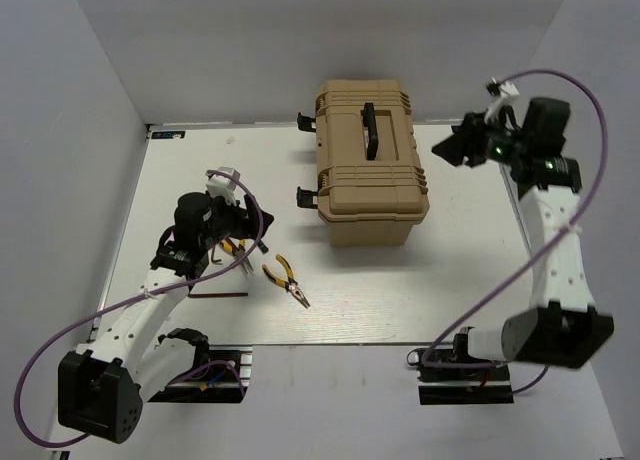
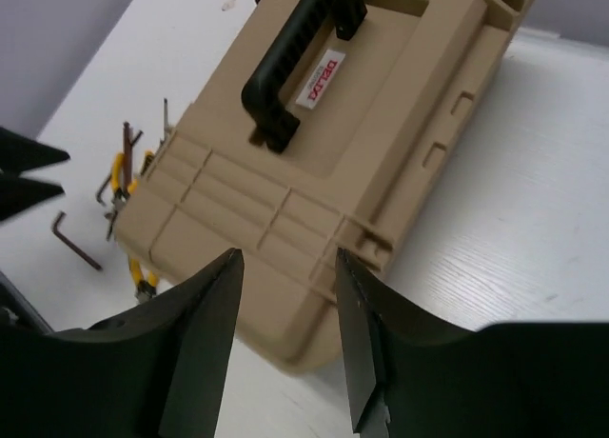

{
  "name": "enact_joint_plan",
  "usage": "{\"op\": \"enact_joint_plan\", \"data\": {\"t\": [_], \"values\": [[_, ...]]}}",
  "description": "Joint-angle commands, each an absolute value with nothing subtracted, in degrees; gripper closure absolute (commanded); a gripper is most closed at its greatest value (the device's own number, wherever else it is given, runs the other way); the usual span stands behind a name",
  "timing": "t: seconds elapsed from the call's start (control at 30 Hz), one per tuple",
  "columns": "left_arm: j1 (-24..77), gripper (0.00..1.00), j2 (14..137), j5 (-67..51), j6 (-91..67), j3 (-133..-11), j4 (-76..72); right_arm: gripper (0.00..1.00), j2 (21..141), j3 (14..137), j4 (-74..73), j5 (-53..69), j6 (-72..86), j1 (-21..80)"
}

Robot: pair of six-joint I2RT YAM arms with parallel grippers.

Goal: Sort the tools into containers

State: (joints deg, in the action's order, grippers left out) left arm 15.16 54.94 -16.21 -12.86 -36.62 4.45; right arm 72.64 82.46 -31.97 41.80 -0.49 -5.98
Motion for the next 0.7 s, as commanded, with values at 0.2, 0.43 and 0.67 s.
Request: {"op": "enact_joint_plan", "data": {"t": [0.2, 0.43, 0.67], "values": [[14.9, 0.08, 54.5, -17.1, -11.9, -38.8, 4.2, 0.44, 97.0, 110.4, -32.1, 21.7, 10.5, 11.8], [14.9, 0.08, 55.5, -17.3, -10.8, -38.8, 4.2, 0.37, 107.7, 117.7, -33.7, 5.7, 7.9, 17.9], [14.9, 0.08, 55.5, -19.3, -10.8, -38.8, 3.7, 0.34, 111.2, 119.4, -33.8, -4.5, 5.5, 22.1]]}}
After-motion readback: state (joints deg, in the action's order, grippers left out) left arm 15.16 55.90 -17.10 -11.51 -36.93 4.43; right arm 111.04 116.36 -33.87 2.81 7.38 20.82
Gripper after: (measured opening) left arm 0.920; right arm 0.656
